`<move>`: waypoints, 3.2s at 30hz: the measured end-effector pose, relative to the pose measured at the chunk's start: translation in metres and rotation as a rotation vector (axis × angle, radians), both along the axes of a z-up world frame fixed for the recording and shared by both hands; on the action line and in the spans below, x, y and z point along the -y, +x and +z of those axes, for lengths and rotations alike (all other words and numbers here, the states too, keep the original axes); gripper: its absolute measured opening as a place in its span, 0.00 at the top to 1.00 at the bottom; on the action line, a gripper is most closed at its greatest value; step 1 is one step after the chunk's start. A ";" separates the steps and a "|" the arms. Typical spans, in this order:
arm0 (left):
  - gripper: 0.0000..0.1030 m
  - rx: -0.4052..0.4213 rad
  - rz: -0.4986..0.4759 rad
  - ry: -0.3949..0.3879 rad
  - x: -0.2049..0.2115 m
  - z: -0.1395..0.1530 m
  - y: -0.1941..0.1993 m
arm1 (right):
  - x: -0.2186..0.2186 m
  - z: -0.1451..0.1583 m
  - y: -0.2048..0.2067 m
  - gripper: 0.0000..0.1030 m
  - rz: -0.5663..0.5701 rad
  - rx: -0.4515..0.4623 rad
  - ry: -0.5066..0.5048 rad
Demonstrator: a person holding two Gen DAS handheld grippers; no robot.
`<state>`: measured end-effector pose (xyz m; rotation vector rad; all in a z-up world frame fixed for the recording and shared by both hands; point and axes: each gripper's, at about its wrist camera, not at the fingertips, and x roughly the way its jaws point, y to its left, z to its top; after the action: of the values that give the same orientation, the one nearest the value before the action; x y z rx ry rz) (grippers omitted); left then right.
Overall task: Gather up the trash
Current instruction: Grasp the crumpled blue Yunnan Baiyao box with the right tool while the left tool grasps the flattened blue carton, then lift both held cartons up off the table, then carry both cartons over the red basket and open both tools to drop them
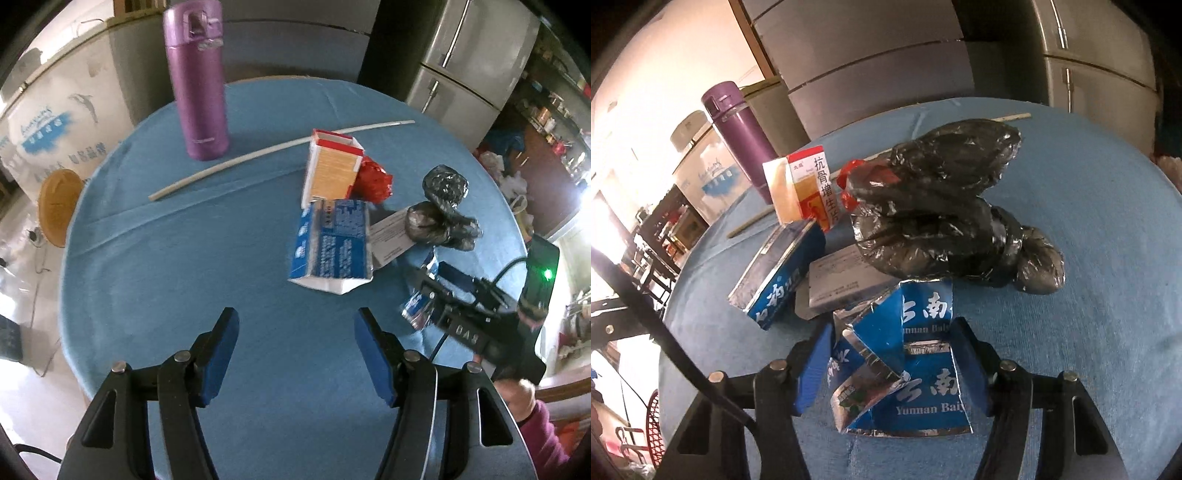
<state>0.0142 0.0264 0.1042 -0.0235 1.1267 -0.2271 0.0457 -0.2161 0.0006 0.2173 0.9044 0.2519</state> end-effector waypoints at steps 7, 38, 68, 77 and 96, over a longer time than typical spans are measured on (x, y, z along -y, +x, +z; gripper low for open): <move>0.35 -0.020 -0.042 -0.033 0.026 -0.011 0.027 | 0.020 0.002 -0.012 0.36 -0.037 -0.007 0.080; 0.42 0.045 0.000 0.004 0.031 -0.039 0.039 | 0.028 0.003 -0.016 0.21 -0.018 -0.035 0.017; 0.42 0.124 0.130 0.037 -0.053 0.009 -0.119 | 0.035 0.031 -0.082 0.58 -0.042 0.028 -0.013; 0.42 0.164 0.170 0.028 -0.070 0.021 -0.147 | 0.019 0.067 -0.110 0.58 0.043 0.087 0.144; 0.42 0.147 0.482 0.186 -0.195 0.005 -0.228 | -0.175 0.090 -0.122 0.58 0.500 0.023 0.262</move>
<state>-0.2138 0.2216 0.1094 -0.1096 0.9602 0.3016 -0.0763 -0.0408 0.0906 0.2269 0.8918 0.8374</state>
